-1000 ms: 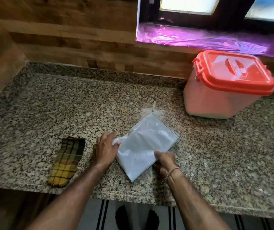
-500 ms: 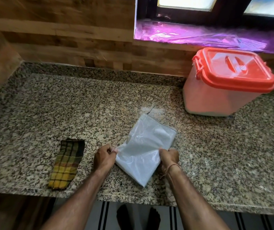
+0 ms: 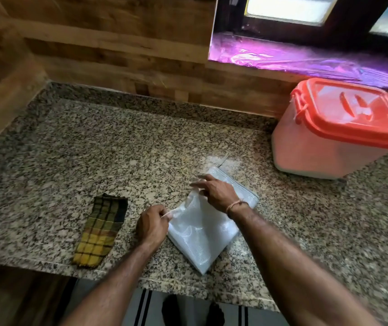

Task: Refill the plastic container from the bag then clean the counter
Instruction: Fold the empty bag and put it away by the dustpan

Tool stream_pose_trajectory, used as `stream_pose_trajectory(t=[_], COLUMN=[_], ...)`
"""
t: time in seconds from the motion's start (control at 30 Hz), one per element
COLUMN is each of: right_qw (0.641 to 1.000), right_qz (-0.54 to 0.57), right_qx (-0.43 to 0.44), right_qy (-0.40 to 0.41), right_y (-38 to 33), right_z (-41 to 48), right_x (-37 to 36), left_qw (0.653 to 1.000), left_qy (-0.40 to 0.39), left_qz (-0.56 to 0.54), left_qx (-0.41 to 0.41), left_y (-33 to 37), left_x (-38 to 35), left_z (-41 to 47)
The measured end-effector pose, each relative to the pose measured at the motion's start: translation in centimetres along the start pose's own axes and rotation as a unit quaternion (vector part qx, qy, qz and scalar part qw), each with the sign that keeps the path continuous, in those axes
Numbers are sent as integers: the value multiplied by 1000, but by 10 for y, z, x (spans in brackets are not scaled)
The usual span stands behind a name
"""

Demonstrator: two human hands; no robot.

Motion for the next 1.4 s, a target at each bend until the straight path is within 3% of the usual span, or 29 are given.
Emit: stream_pose_trajectory(t=[0.23,0.4,0.53,0.63,0.7,0.77,0.87,0.97,1.07,1.2,1.3,1.4], right_qw=[1000,973,974,970,966,962,950,889,809,716,725,740], right_qz=[20,134,97,141,161,163,104,47,193,390,461,500], right_qx=[-14,-185,-175,-175,-183,-196,-265,-424,-511,-524,-471,-428], right_qy=[-17,23,107,92,90,98,132,164,218,244,200,142], right_y=[3,36,35,34,33,29,33,42,42,51,68,70], right_z=[21,10,0,-11,-23,-39,-73,-123,-155,-155,-145,-141], right_x=[-2,-9,-4,-5,-7,-10,-10,-5,-15,-20,-19,-16], left_qw=[996,995,996,998,997,981,963,968,973,982,989,970], left_qy=[15,52,69,58,52,35,-29,-49,-42,-81,-143,-183], left_qz=[-44,-31,4,10,49,139,149,132,140,140,-14,-115], left_qx=[70,82,57,38,-17,-131,-221,-206,-180,-102,16,107], left_y=[-21,-30,-26,-26,-19,-3,22,31,37,32,24,22], left_x=[4,5,5,5,9,3,-19,-28,-32,-45,-52,-55], left_z=[-2,-4,-3,-4,-4,-4,-5,-3,-4,-2,1,10])
Point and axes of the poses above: each hand's wrist, its own z-axis towards the middle knuckle, its own x-axis out of the back of the hand, y = z × x, the point moved 8 cm from there along z, towards the middle knuckle, and after that the axes turned 15 degrees about y, right-handed, at the moved point
